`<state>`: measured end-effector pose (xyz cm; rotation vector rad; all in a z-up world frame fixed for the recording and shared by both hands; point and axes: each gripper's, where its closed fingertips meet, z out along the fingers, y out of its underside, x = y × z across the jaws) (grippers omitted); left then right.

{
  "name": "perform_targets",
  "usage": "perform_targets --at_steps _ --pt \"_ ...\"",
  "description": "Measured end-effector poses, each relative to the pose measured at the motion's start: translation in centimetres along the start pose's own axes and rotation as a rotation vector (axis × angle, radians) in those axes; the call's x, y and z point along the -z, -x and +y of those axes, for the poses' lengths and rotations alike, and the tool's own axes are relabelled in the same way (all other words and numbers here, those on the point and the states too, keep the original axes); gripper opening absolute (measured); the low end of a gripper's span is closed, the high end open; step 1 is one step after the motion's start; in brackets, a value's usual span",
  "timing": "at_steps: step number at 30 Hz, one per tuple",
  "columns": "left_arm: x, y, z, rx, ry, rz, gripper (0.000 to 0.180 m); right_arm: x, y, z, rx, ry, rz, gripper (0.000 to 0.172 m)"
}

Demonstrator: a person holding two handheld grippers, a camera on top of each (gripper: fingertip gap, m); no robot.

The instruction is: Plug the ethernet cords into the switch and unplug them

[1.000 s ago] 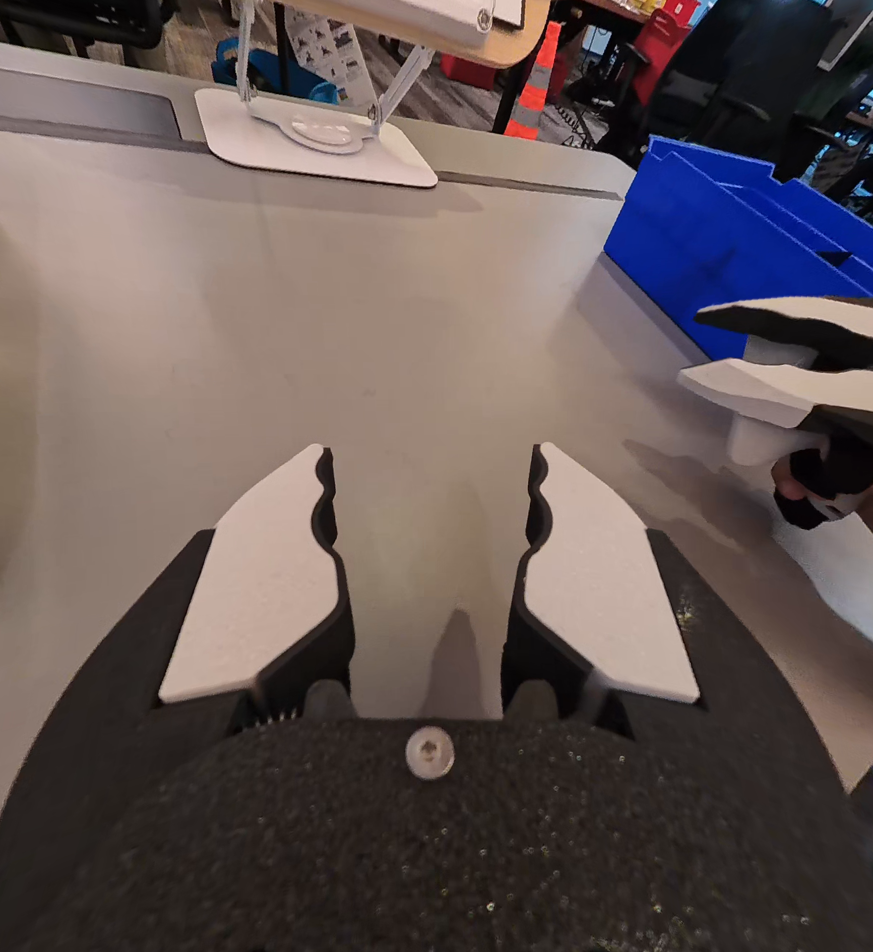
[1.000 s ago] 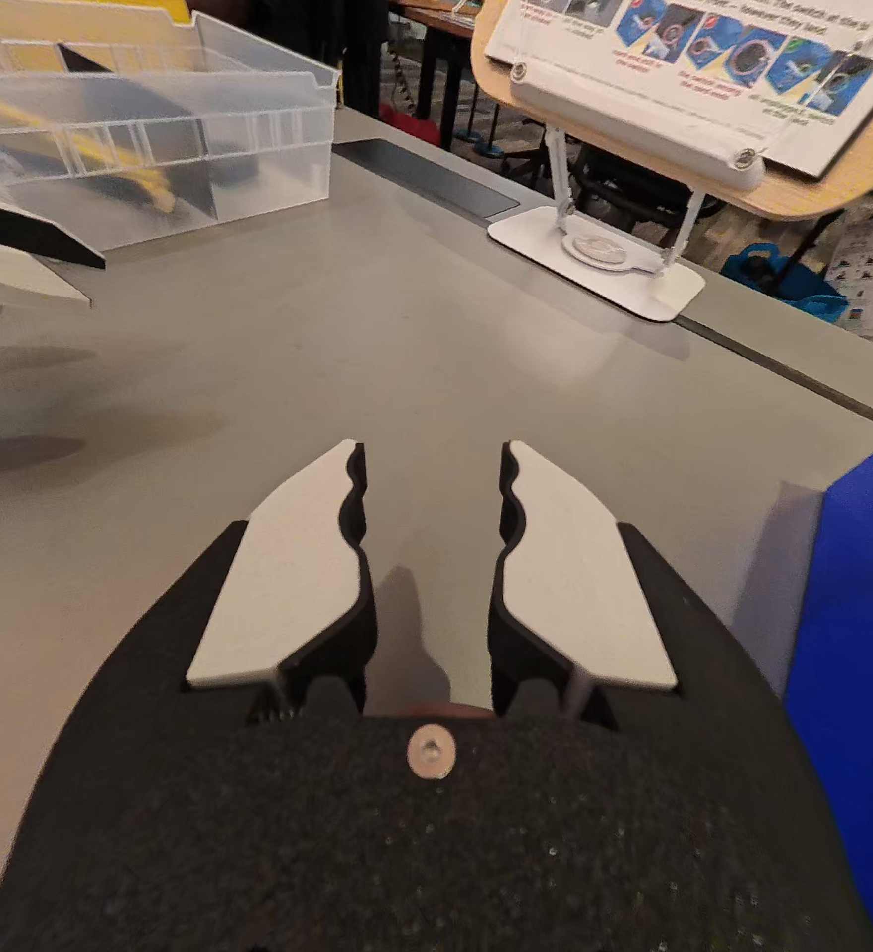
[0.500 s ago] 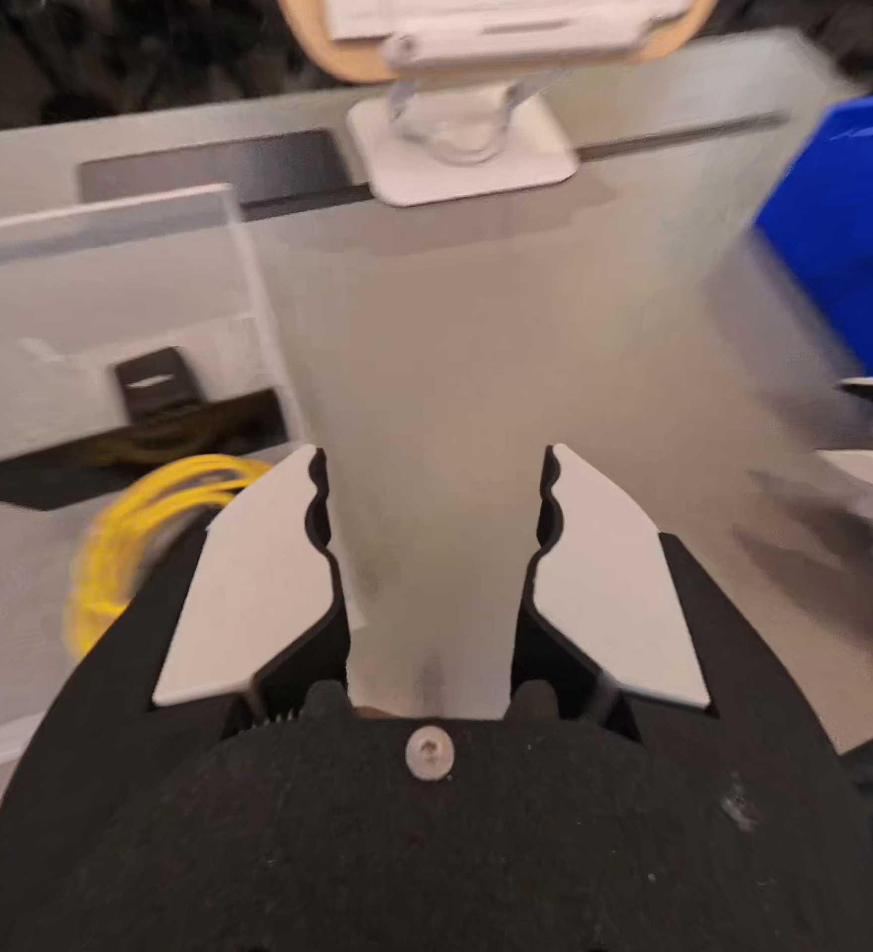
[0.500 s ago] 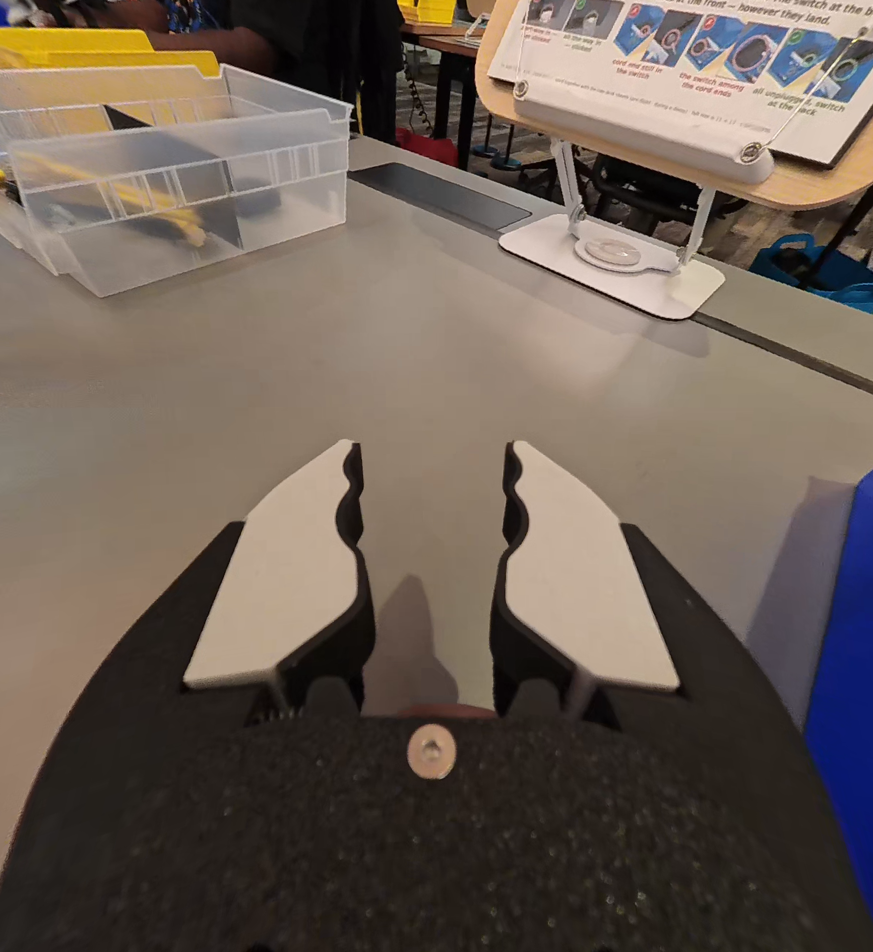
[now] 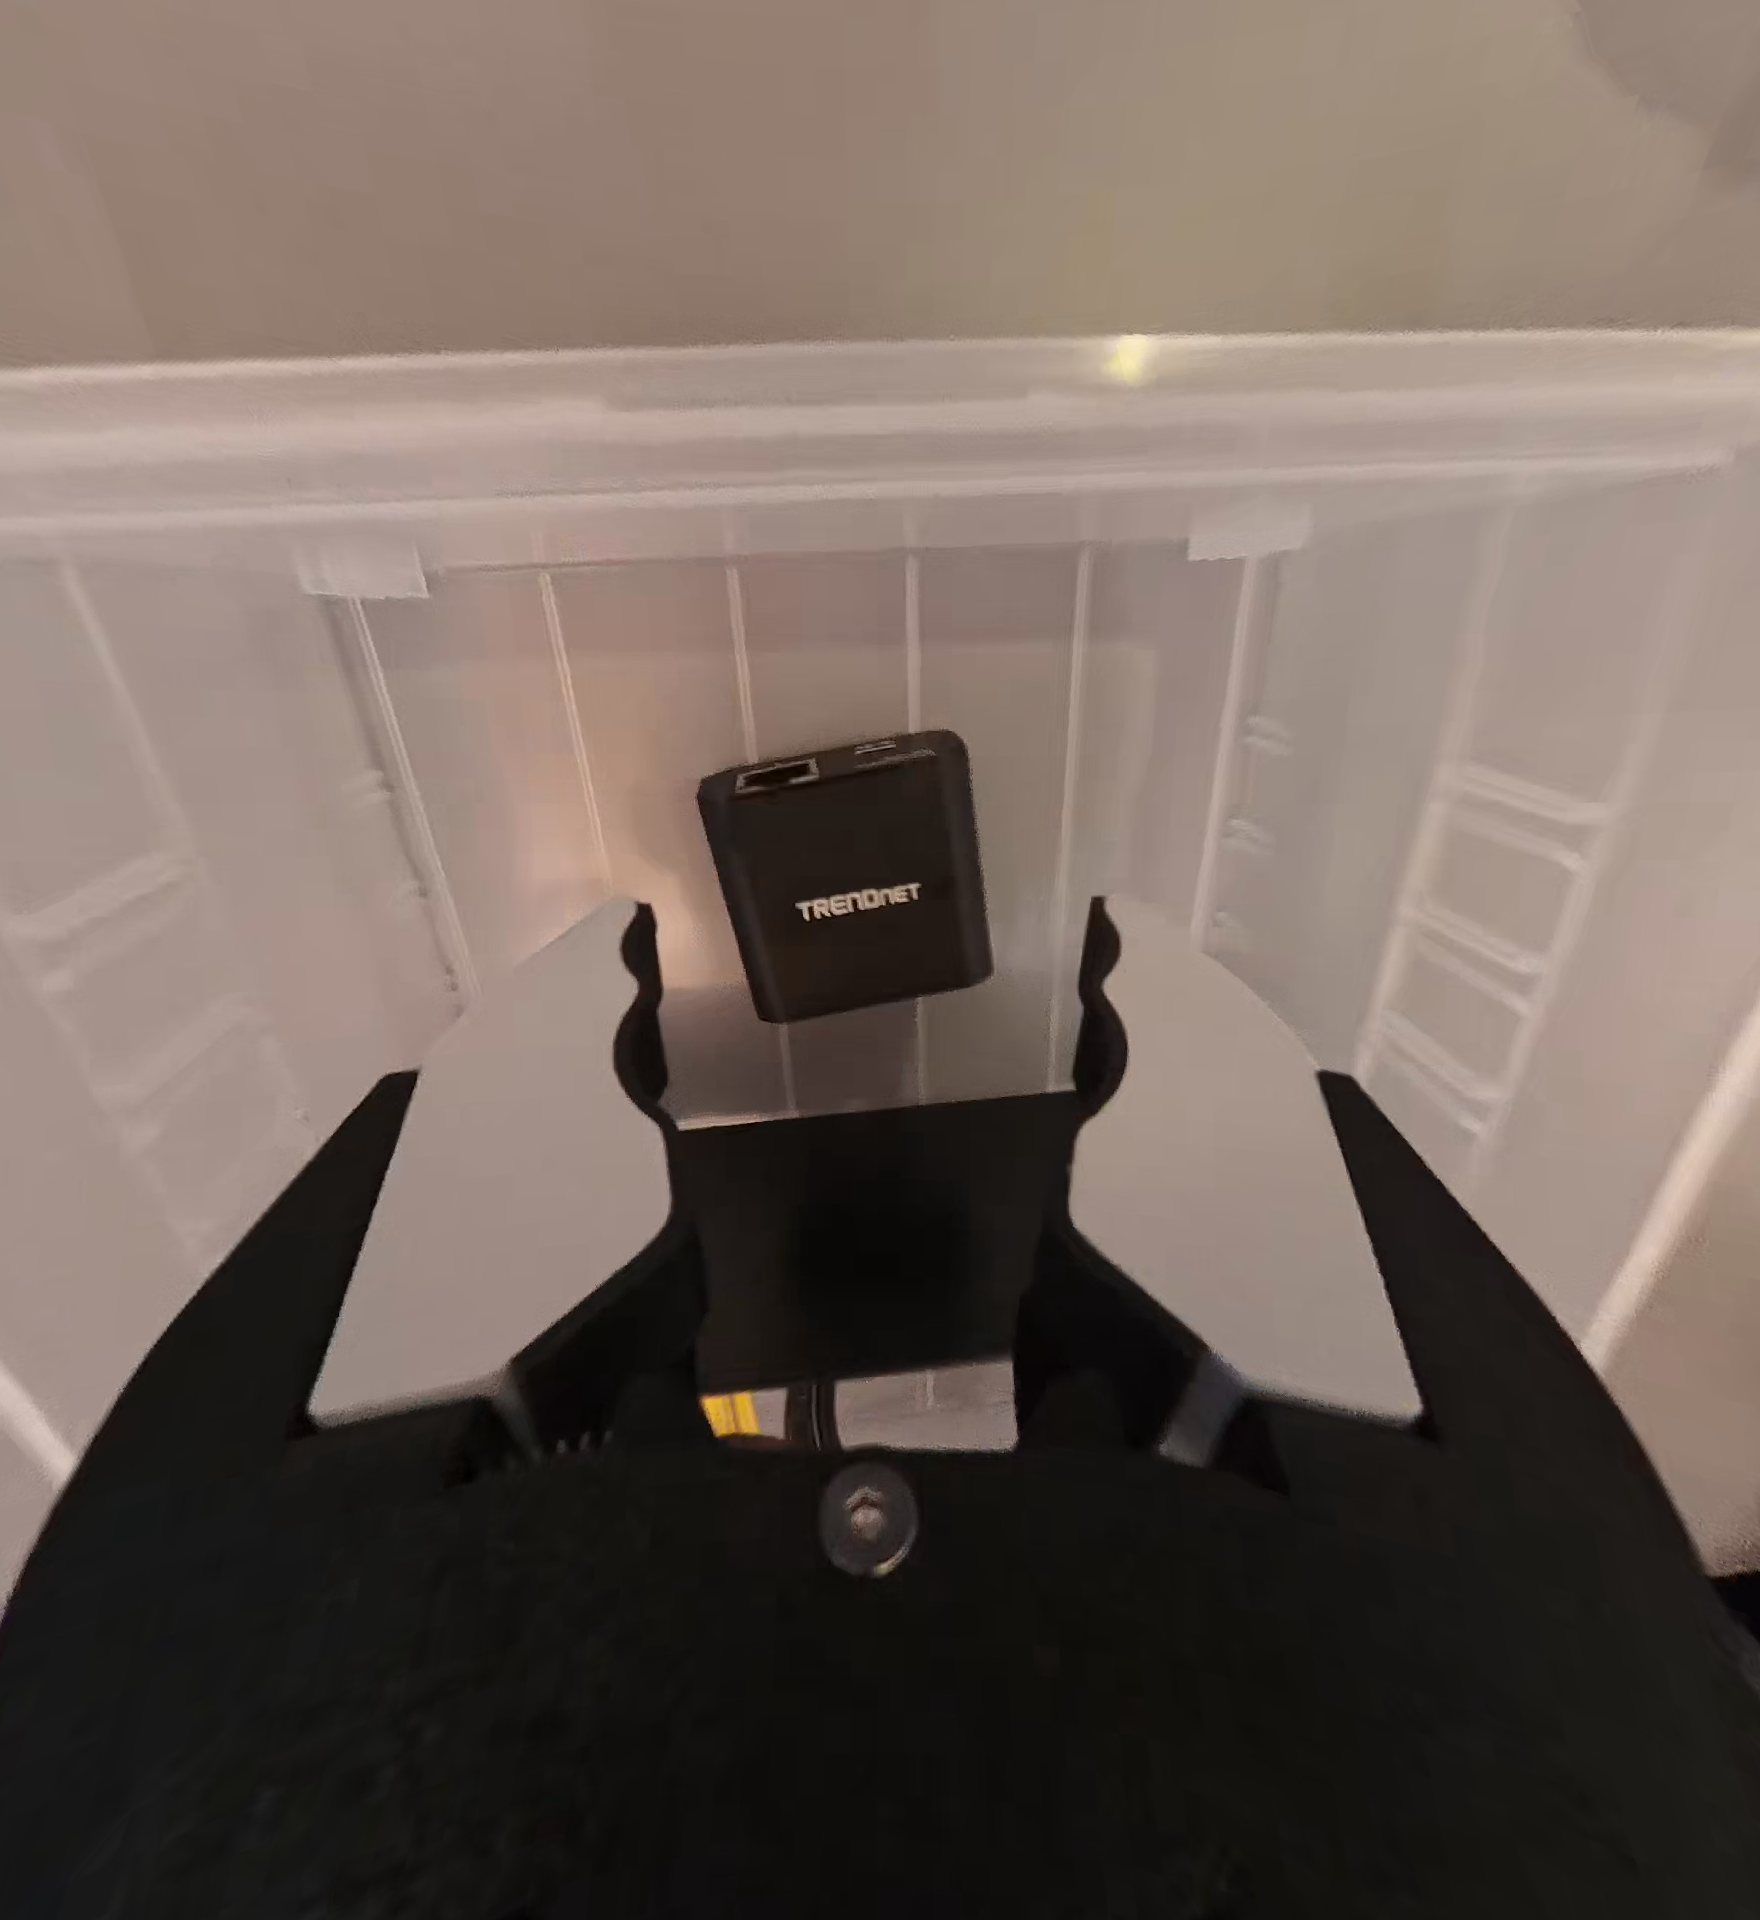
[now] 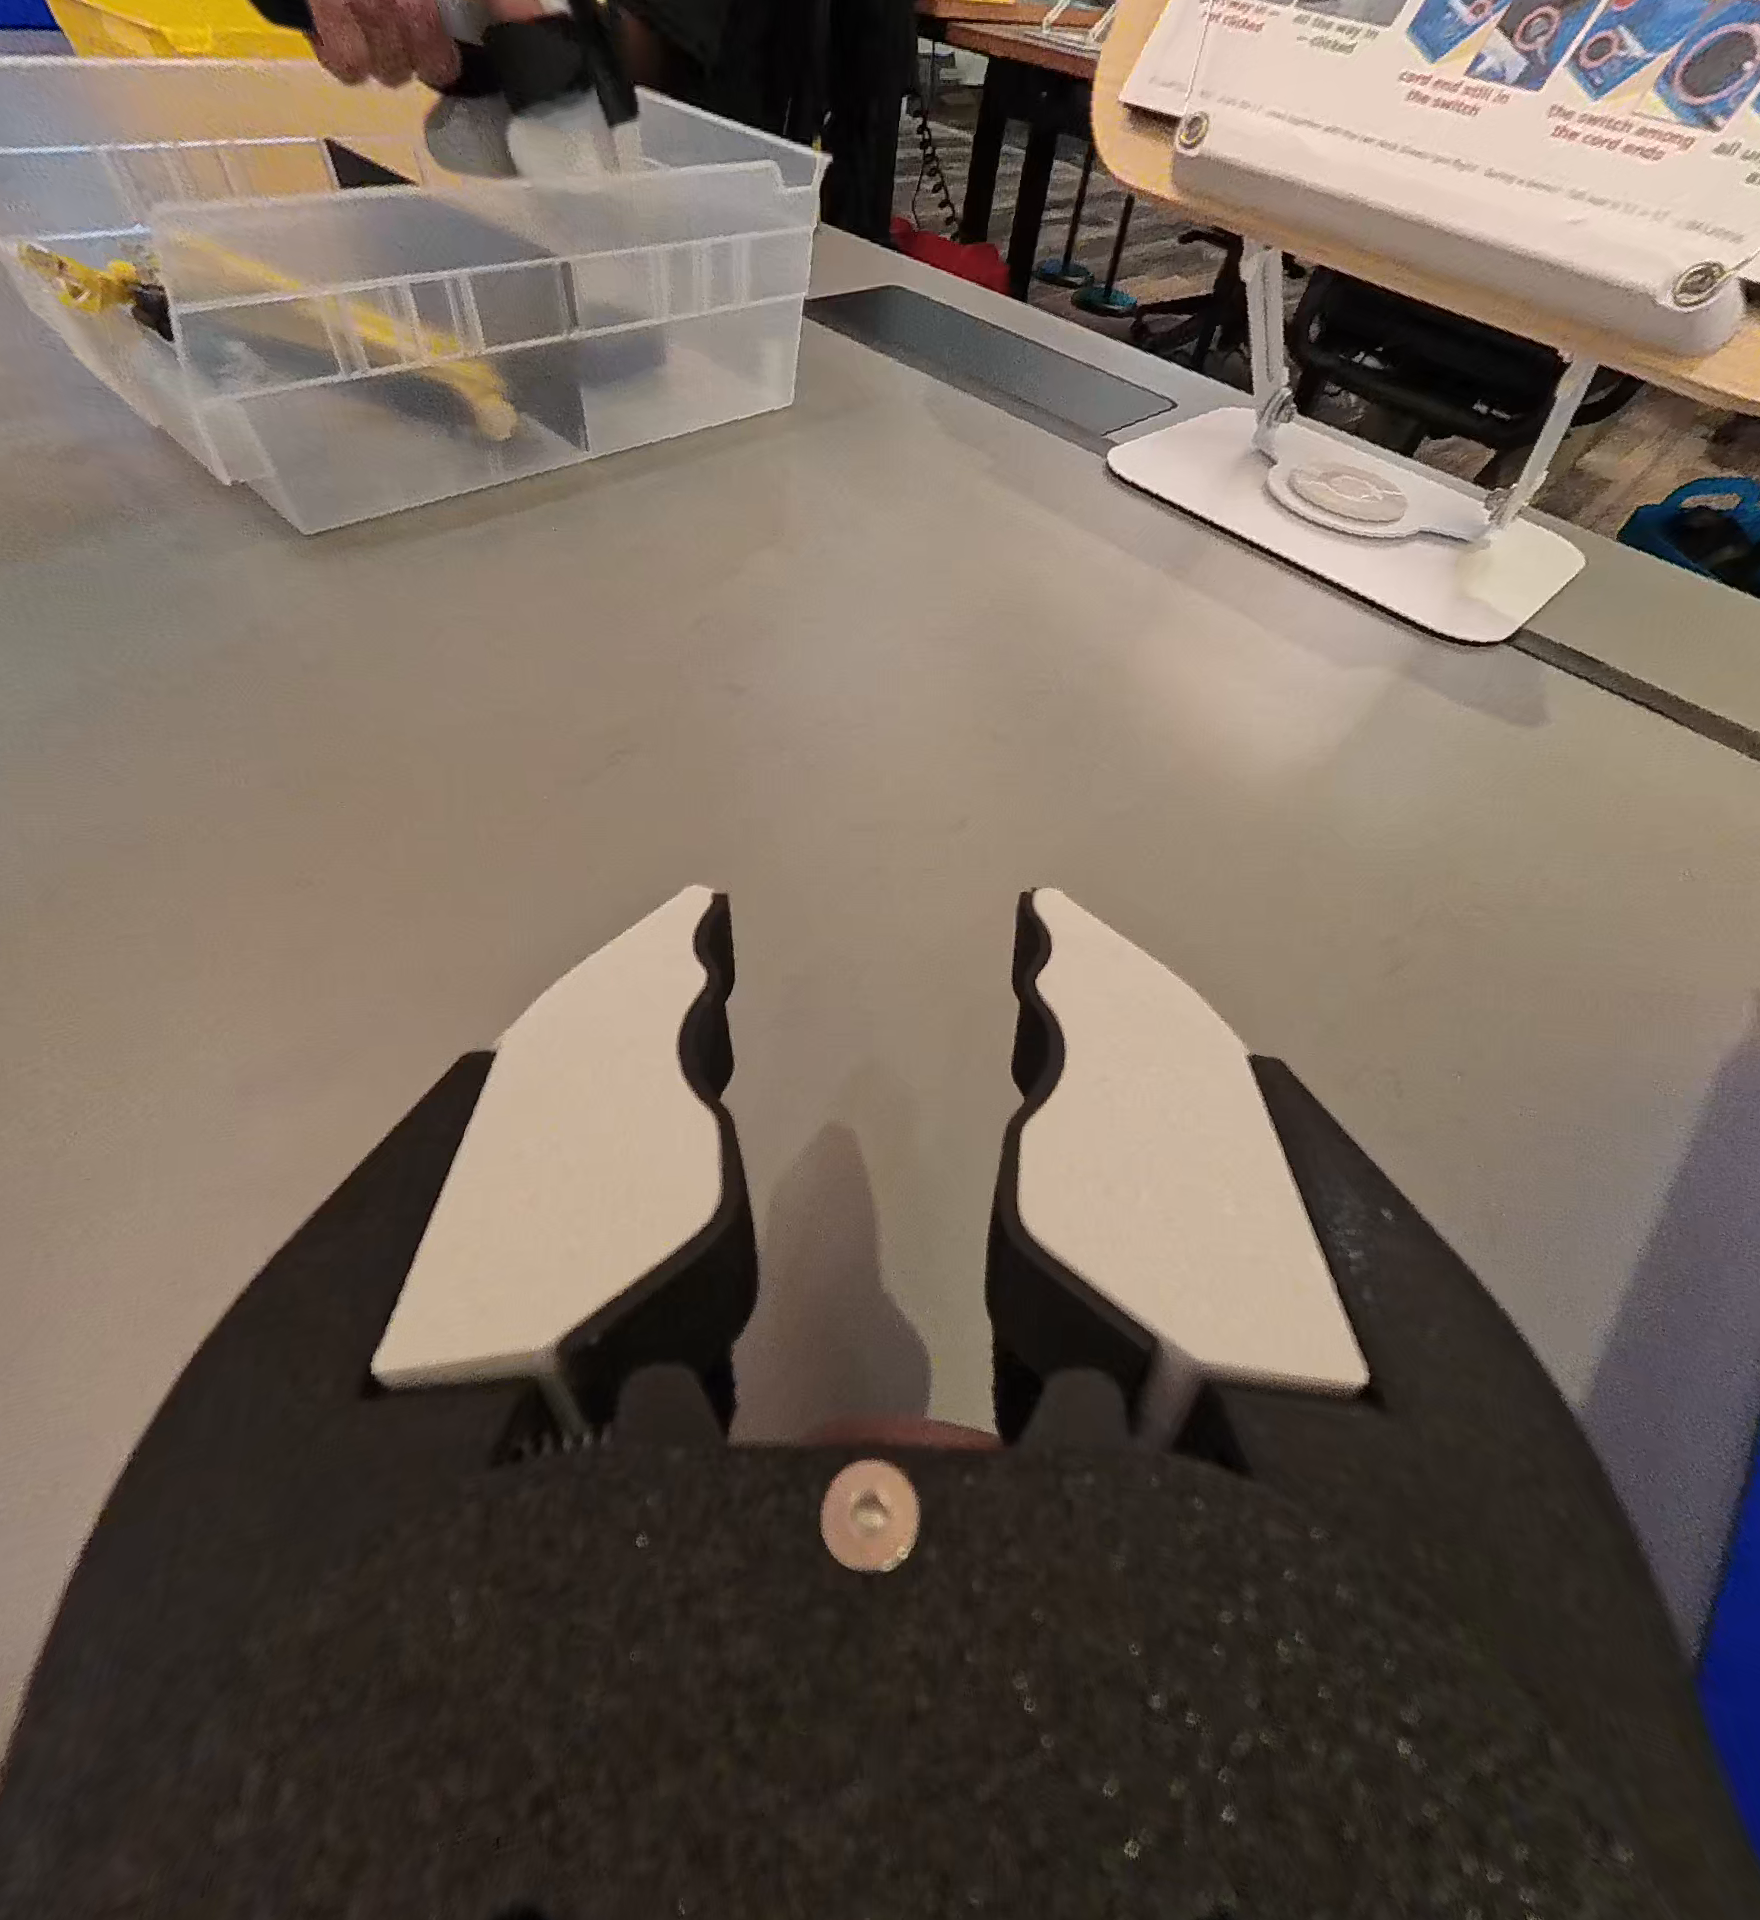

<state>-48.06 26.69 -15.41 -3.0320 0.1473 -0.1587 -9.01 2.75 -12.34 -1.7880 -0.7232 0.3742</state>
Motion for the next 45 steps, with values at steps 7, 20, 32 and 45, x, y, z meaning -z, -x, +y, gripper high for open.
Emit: perform_targets --at_steps 7,20,32,45 --pt "-3.3 1.7 1.5 -0.066 0.222 -0.184 0.084 -0.3 0.7 0.0 0.013 0.006 -0.02 0.05" --pt "1.1 -1.4 1.9 -0.106 0.114 0.194 0.061 0.4 -0.1 -1.2 0.084 -0.048 -0.023 0.049" --pt "13.0 -25.0 10.5 -0.503 0.101 0.808 0.061 -5.3 1.3 -9.2 0.196 -0.25 -0.24 0.068" --pt "12.2 -38.6 17.4 -0.605 0.281 1.178 0.062 -3.0 1.1 -13.9 0.116 -0.541 -0.227 0.058"
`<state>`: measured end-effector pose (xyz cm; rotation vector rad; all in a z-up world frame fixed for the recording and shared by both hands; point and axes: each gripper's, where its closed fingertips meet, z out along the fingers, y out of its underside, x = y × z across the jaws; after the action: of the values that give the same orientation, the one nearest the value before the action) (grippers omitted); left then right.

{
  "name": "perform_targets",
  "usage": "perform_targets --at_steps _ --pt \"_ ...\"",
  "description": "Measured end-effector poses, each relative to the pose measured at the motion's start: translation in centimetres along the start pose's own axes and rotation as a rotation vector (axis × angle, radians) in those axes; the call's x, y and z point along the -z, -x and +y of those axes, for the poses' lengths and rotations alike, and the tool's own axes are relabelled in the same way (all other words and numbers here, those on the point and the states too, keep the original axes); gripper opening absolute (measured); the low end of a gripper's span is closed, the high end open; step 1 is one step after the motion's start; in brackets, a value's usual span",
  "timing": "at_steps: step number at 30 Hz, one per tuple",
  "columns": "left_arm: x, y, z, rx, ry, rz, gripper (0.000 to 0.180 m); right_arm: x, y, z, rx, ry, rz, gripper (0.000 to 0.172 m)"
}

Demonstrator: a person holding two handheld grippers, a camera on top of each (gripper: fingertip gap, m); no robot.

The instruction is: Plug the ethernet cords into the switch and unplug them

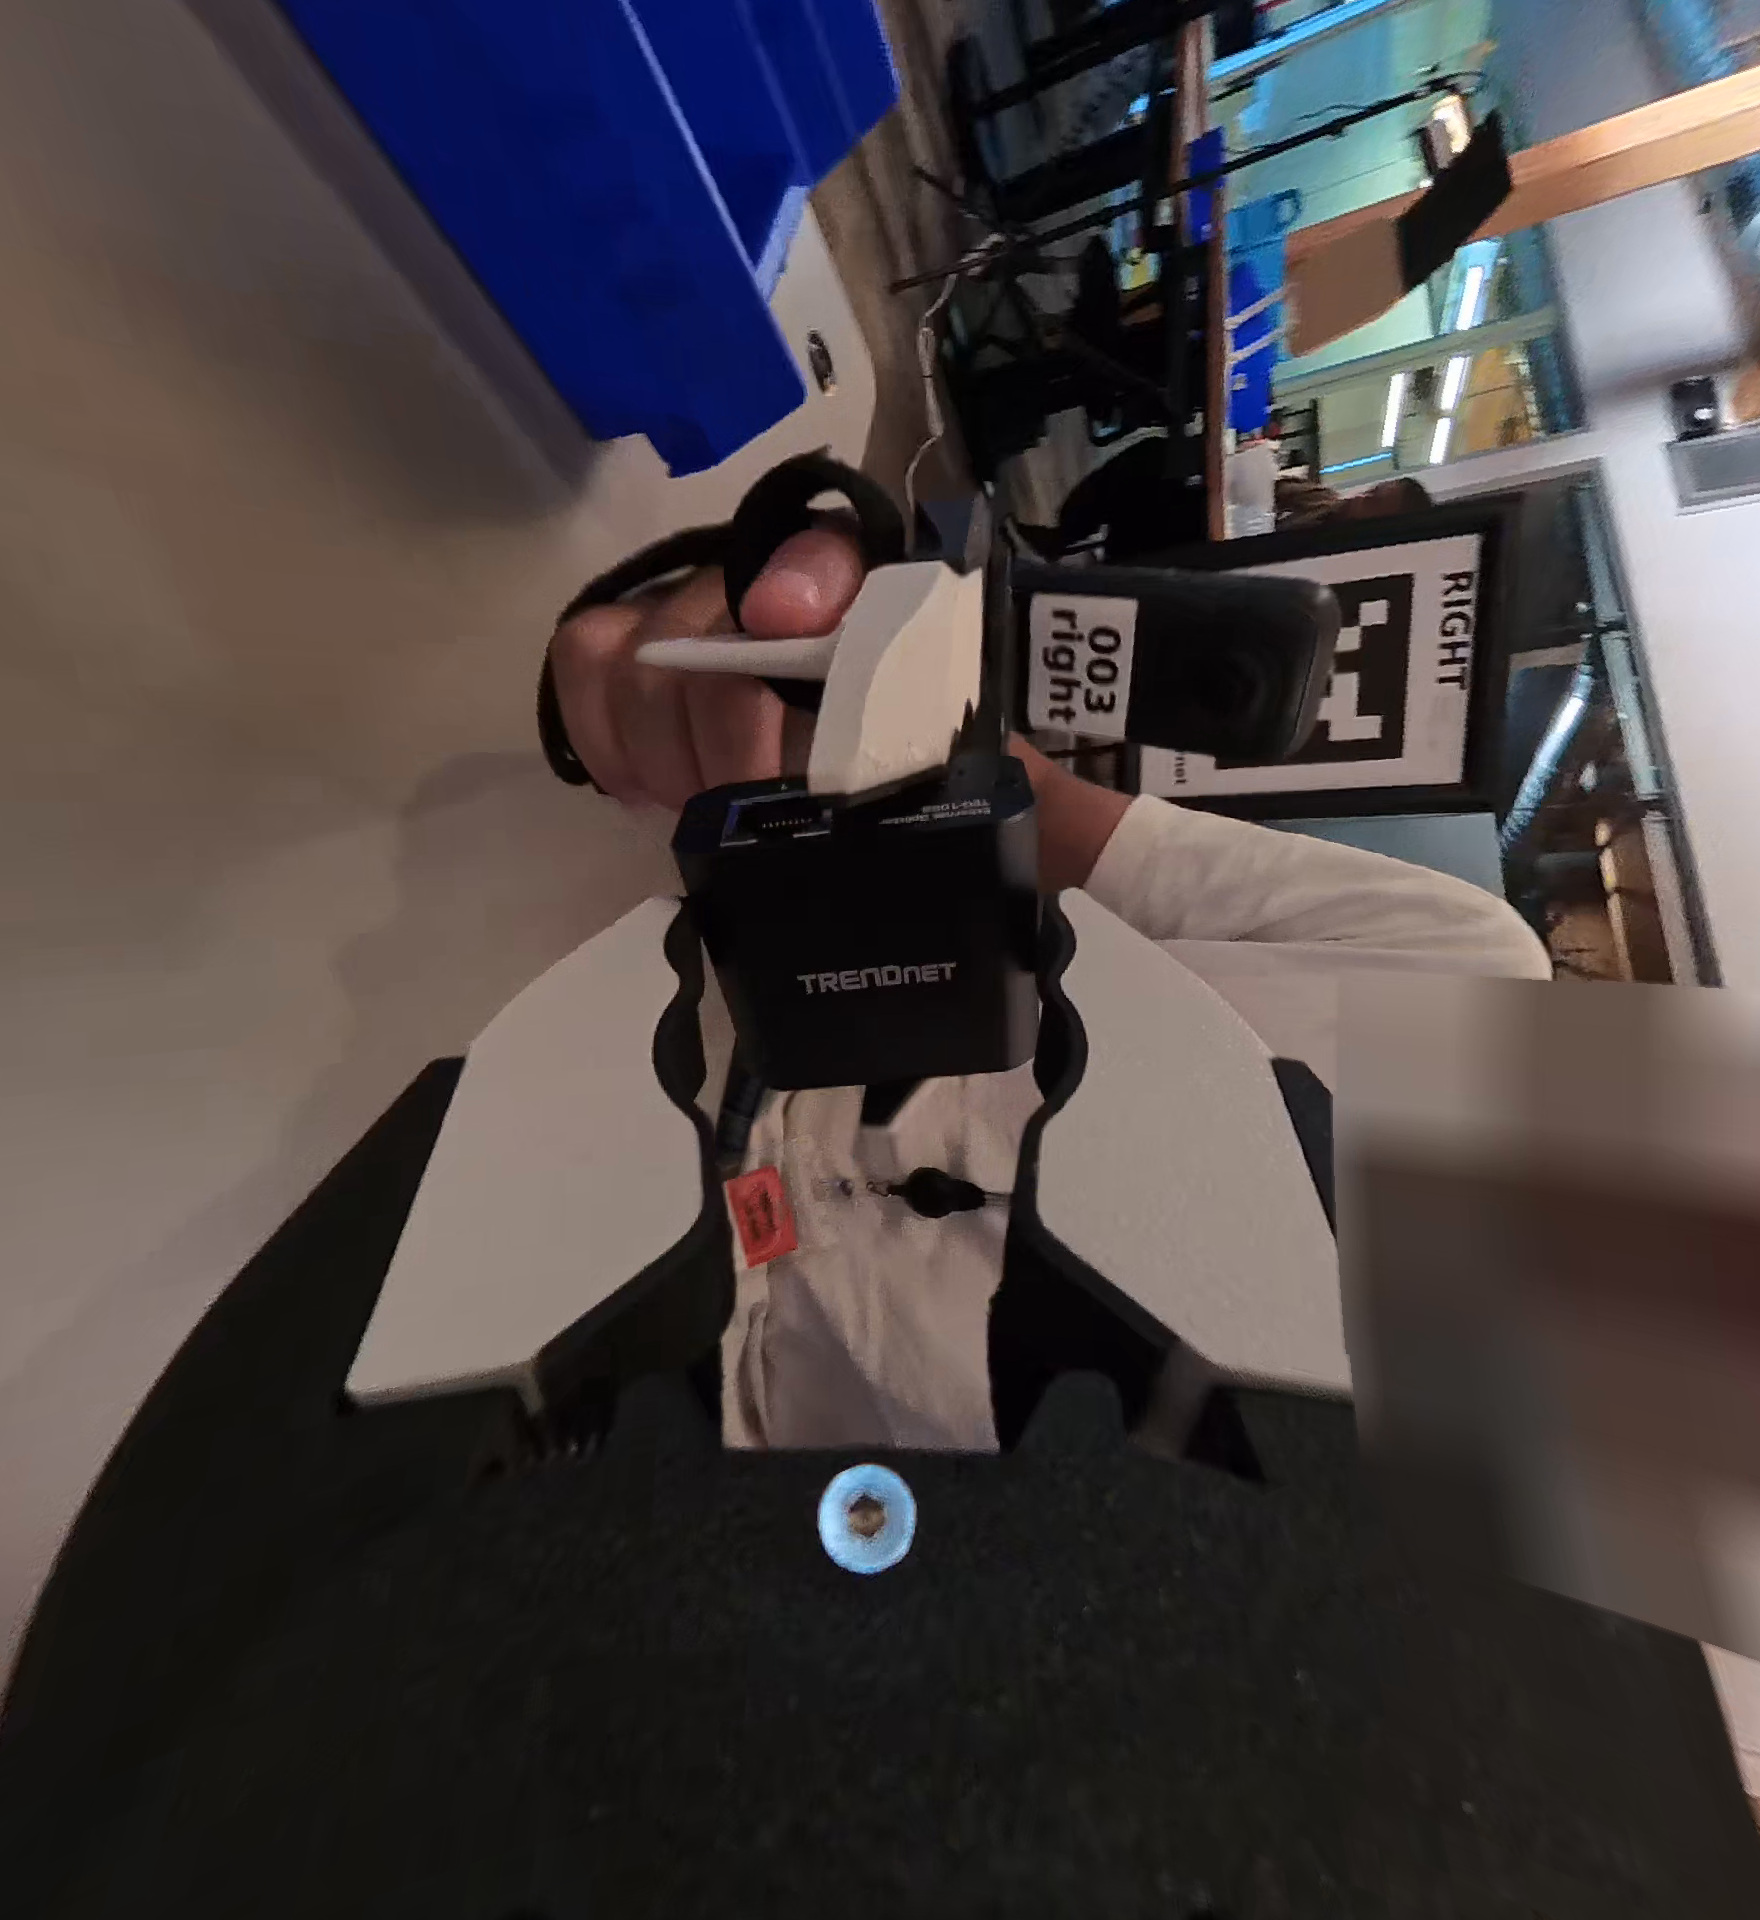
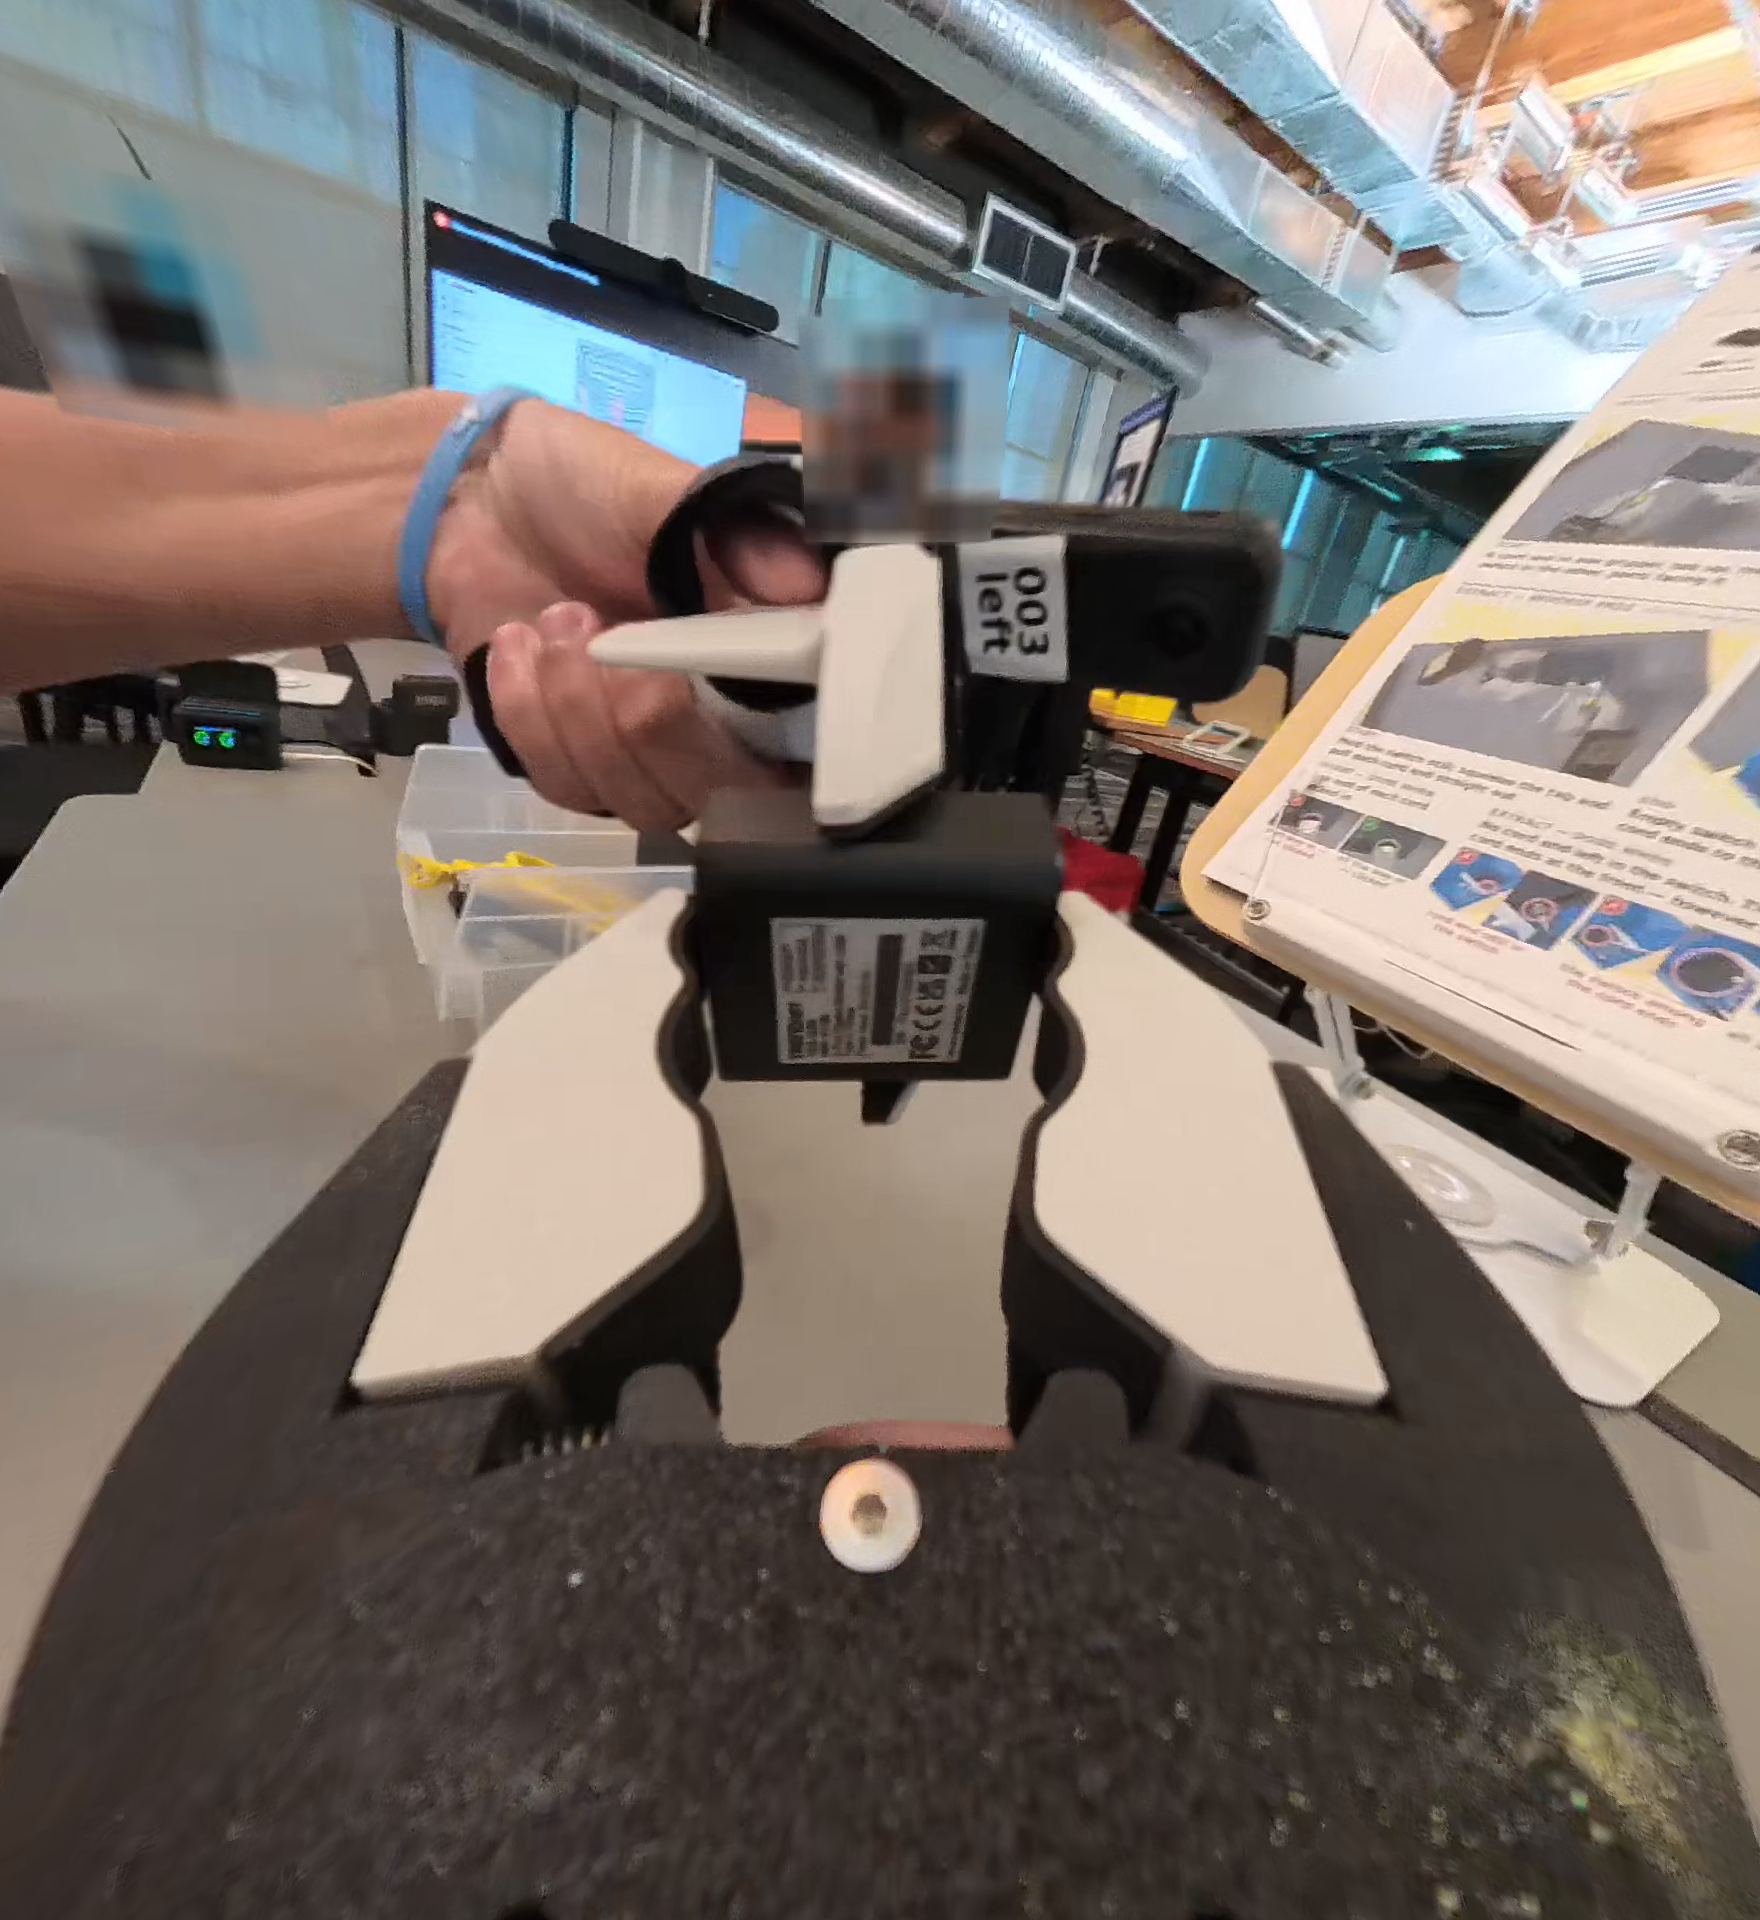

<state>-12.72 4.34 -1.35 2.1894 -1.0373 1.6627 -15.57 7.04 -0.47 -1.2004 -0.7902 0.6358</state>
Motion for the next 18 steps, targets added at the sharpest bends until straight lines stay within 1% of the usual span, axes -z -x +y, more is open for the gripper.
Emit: perform_targets --at_steps 3,5,7,8,10,11,12,15,17,18 --pt "-0.6 -0.1 0.1 0.009 -0.032 0.043 0.062 0.6 0.3 0.1 -0.008 0.03 -0.076 0.058" --pt "-0.7 -0.2 0.5 0.003 -0.031 0.062 0.062 0.8 0.7 0.2 0.001 0.055 -0.105 0.058" --pt "-0.5 -0.1 0.9 0.0 -0.027 0.066 0.065 0.7 1.1 0.4 -0.033 0.065 -0.126 0.058" --pt "-0.2 -0.1 1.1 -0.015 -0.042 0.063 0.067 0.7 1.1 0.5 -0.069 0.066 -0.133 0.058" --pt "1.0 0.9 0.9 -0.071 -0.121 -0.015 0.074 0.7 0.7 0.7 -0.15 0.061 -0.13 0.058" --pt "1.8 1.6 0.8 -0.11 -0.175 -0.071 0.077 0.8 0.4 0.7 -0.191 0.05 -0.126 0.058" --pt "2.7 2.8 0.8 -0.154 -0.225 -0.168 0.076 0.9 0.0 0.8 -0.233 0.042 -0.119 0.057" --pt "5.3 7.7 1.1 -0.342 -0.355 -0.612 0.067 1.1 -1.0 0.4 -0.389 -0.001 -0.11 0.058" --pt "4.9 9.0 1.8 -0.471 -0.394 -0.787 0.069 0.9 -1.3 0.3 -0.488 -0.024 -0.103 0.058" --pt "4.3 9.3 2.1 -0.544 -0.398 -0.873 0.072 0.8 -1.4 0.4 -0.522 -0.025 -0.096 0.058"
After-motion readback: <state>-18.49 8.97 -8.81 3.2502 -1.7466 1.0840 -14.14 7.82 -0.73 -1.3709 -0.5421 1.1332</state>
